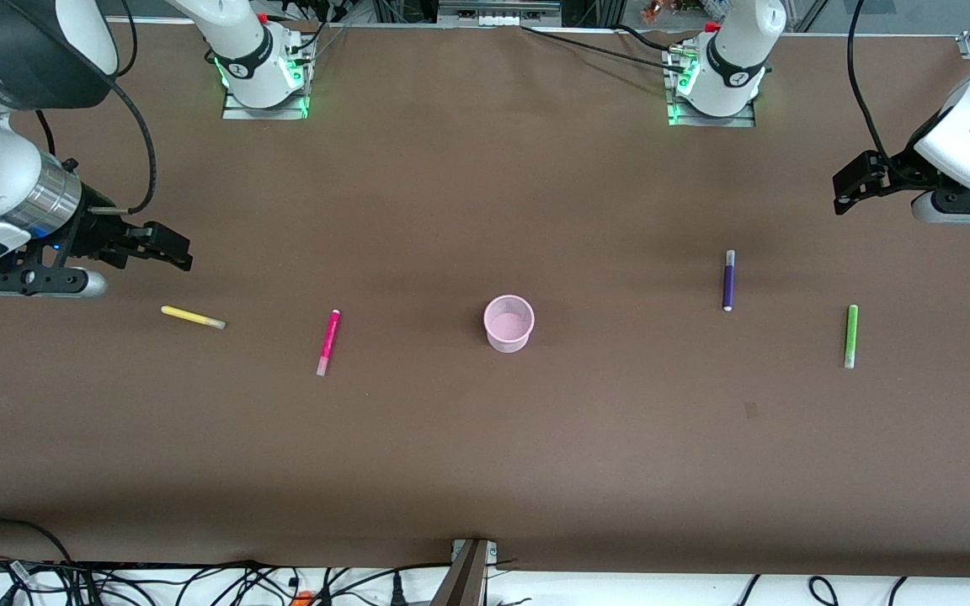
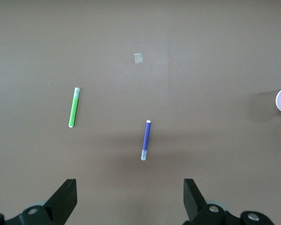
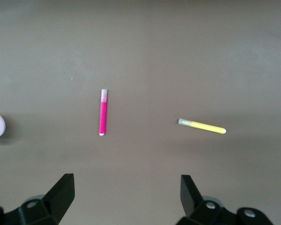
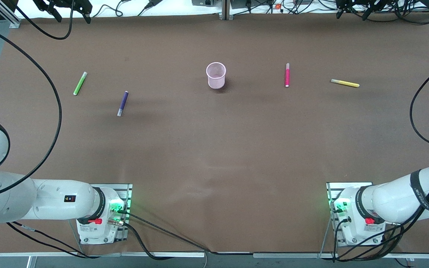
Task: Organize pens into pink holder with both arms
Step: 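Move the right gripper toward the pink marker while the left gripper approaches the purple marker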
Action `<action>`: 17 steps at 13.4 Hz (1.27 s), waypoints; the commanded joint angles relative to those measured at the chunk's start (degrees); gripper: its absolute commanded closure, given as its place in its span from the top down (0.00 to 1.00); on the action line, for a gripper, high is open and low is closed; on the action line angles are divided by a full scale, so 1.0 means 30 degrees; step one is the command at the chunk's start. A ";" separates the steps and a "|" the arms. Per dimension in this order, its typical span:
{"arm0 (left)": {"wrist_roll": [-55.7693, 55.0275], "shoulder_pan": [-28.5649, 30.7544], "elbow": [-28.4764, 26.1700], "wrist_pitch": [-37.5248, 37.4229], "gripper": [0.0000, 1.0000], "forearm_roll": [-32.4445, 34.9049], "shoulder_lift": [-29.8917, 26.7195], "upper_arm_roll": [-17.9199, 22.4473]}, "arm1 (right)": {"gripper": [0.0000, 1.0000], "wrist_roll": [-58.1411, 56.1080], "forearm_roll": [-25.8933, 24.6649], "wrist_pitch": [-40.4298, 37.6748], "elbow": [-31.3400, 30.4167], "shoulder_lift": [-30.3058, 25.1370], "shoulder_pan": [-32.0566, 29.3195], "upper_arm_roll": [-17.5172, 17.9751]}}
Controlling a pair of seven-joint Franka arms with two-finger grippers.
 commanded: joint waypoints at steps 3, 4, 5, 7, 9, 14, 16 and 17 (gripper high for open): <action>0.0071 -0.0006 0.0446 -0.0346 1.00 0.0403 0.0143 -0.0098 | 1.00 -0.0400 -0.0226 -0.0100 0.0664 0.0481 -0.0370 -0.0230; 0.0071 -0.0006 0.0446 -0.0346 1.00 0.0432 0.0143 -0.0098 | 1.00 -0.0460 -0.0226 -0.0275 0.0606 0.0452 -0.0340 -0.0230; 0.0042 -0.0006 0.0446 -0.0346 1.00 0.0403 0.0143 -0.0098 | 1.00 -0.0461 -0.0139 -0.0334 0.0489 0.0394 -0.0340 -0.0201; 0.0042 -0.0006 0.0446 -0.0346 1.00 0.0432 0.0143 -0.0098 | 1.00 -0.0869 0.0008 -0.1035 0.0459 0.0335 -0.0340 -0.0201; -0.0075 -0.0006 0.0446 -0.0346 1.00 0.0403 0.0201 -0.0069 | 1.00 -0.0900 0.0038 -0.0806 0.0400 0.0364 -0.0311 -0.0201; 0.0071 0.0053 0.0416 -0.3211 1.00 0.0403 0.2014 0.0078 | 1.00 -0.0987 0.0038 -0.0745 0.0079 0.0452 -0.0135 -0.0055; 0.0100 0.0053 0.0096 -0.3305 1.00 0.0403 0.2949 0.0078 | 1.00 -0.0989 0.0038 -0.0570 -0.0214 0.0481 0.0155 -0.0025; 0.0158 -0.0005 0.0036 -0.3189 1.00 0.0403 0.3796 0.0049 | 1.00 -0.0756 0.0067 -0.0453 -0.0505 0.0481 0.0361 -0.0025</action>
